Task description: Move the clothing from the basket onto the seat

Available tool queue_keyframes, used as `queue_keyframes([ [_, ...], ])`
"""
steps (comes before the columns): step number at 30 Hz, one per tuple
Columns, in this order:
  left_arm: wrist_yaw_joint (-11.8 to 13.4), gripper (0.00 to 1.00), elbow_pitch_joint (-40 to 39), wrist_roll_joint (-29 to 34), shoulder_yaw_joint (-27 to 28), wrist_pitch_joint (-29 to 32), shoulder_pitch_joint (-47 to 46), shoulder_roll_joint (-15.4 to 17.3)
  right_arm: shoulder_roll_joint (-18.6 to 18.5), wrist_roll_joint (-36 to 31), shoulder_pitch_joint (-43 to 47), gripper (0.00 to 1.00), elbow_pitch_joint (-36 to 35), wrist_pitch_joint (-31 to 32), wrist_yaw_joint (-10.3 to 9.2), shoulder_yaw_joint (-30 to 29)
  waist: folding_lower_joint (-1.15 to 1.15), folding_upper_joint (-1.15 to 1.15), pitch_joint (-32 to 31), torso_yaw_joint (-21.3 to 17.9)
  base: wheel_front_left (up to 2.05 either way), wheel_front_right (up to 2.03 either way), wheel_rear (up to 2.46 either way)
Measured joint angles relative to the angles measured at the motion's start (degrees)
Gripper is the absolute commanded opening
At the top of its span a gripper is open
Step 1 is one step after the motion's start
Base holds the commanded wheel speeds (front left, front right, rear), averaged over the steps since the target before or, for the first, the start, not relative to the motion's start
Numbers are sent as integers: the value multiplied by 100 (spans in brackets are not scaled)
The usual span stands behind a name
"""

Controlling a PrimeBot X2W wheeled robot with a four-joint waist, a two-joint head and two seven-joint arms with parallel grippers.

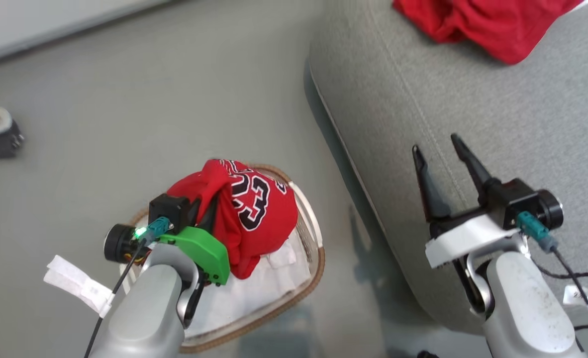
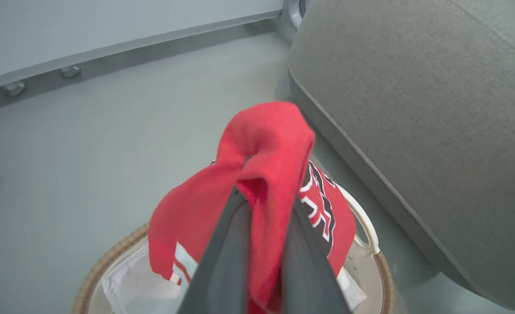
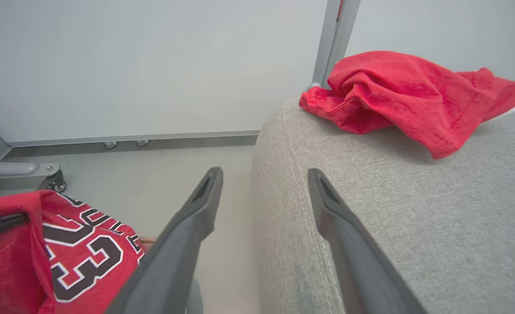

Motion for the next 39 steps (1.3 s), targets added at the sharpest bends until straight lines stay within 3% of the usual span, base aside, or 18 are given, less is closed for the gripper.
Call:
queue_keyframes([
  [10,0,0,-1134,104,-472,1,-99,356,0,-185,468,100,208,0,0,122,0,0,-1234,183,0,0,0],
  [19,-1,0,-1861,-41,-947,0,-1025,655,0,-287,705,100,339,0,0,304,0,0,-2162,318,0,0,0],
  [30,-9,0,-2107,-266,-1452,9,-2107,916,0,-386,555,100,468,0,0,736,0,0,-2637,502,0,0,0],
  [39,-10,0,-2148,-452,-1747,30,-2249,933,0,-349,40,100,522,0,0,1506,0,0,-2770,659,0,0,0],
])
